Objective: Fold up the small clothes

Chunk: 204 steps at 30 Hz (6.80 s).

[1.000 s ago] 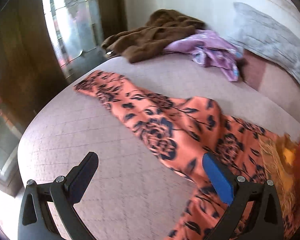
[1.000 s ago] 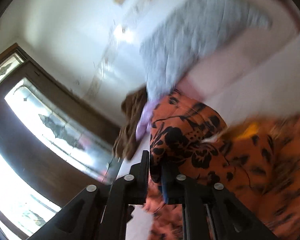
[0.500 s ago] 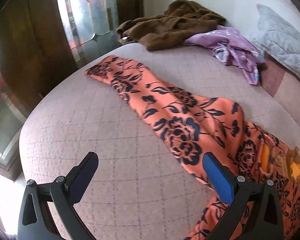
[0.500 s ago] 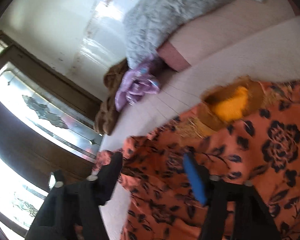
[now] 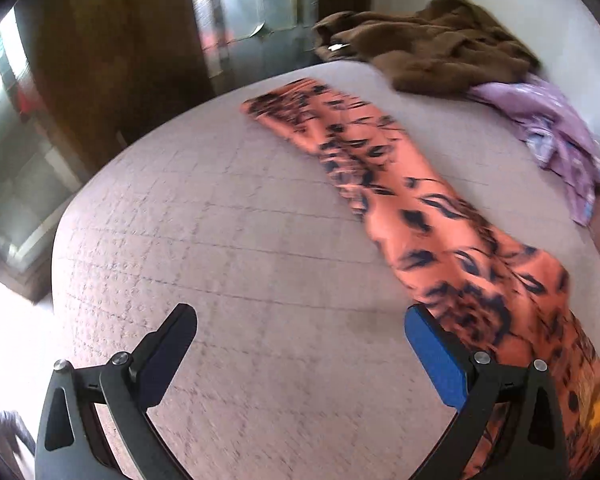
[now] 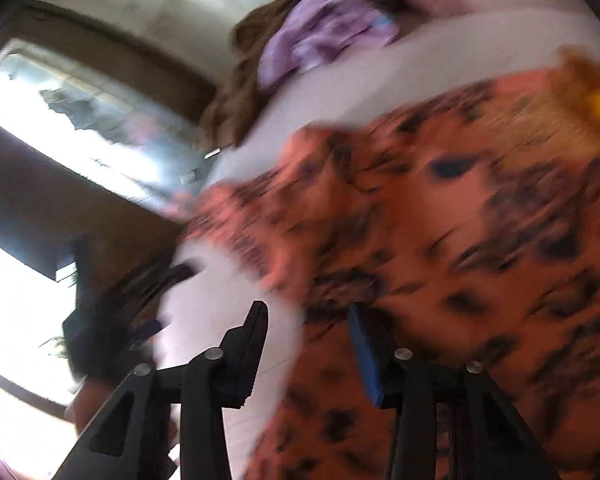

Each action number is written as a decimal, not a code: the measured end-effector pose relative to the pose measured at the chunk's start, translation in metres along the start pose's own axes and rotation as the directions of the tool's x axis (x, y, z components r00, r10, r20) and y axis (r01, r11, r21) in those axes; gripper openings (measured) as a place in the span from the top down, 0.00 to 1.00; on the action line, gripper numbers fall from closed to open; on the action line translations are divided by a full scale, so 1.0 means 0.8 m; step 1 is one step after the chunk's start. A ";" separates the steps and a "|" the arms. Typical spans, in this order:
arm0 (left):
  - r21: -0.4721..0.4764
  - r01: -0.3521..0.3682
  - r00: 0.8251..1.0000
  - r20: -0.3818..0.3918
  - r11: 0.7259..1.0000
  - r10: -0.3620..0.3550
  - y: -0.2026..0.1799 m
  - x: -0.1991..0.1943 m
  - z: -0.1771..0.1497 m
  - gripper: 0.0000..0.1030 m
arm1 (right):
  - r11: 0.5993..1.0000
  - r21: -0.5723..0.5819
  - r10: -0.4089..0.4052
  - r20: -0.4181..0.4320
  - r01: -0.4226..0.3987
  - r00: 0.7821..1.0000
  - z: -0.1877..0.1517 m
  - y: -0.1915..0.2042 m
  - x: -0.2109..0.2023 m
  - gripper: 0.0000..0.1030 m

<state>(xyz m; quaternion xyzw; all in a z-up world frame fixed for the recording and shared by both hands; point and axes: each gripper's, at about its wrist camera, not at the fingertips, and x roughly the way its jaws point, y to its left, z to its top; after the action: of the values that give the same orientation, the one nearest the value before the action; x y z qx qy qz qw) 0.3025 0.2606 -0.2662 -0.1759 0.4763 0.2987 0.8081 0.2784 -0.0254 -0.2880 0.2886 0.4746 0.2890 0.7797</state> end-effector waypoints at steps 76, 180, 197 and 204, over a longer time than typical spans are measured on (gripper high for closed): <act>0.127 0.148 0.930 0.320 0.981 -0.182 -0.016 -0.113 -0.040 0.12 | 0.914 0.302 -0.377 0.390 0.270 0.840 -0.181 -0.204 -0.358 0.19; 0.302 0.079 0.966 0.212 0.950 -0.147 -0.036 -0.060 0.005 0.17 | 0.856 0.021 -0.475 0.427 0.517 0.769 0.012 0.026 -0.130 0.92; 0.485 0.089 0.967 0.166 0.870 -0.191 -0.113 -0.059 -0.044 0.17 | 0.924 0.383 -0.194 0.414 0.023 0.890 -0.007 -0.162 -0.273 0.04; 0.461 0.094 0.969 0.163 0.882 -0.189 -0.107 -0.055 -0.036 0.17 | 0.934 0.349 -0.173 0.237 0.082 0.956 0.040 -0.138 -0.141 0.31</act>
<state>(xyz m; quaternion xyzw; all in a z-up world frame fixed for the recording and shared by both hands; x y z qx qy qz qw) 0.3228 0.1656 -0.2416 0.0127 0.4334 0.1367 0.8907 0.2839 -0.1865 -0.2909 0.4211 0.4268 0.1114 0.7925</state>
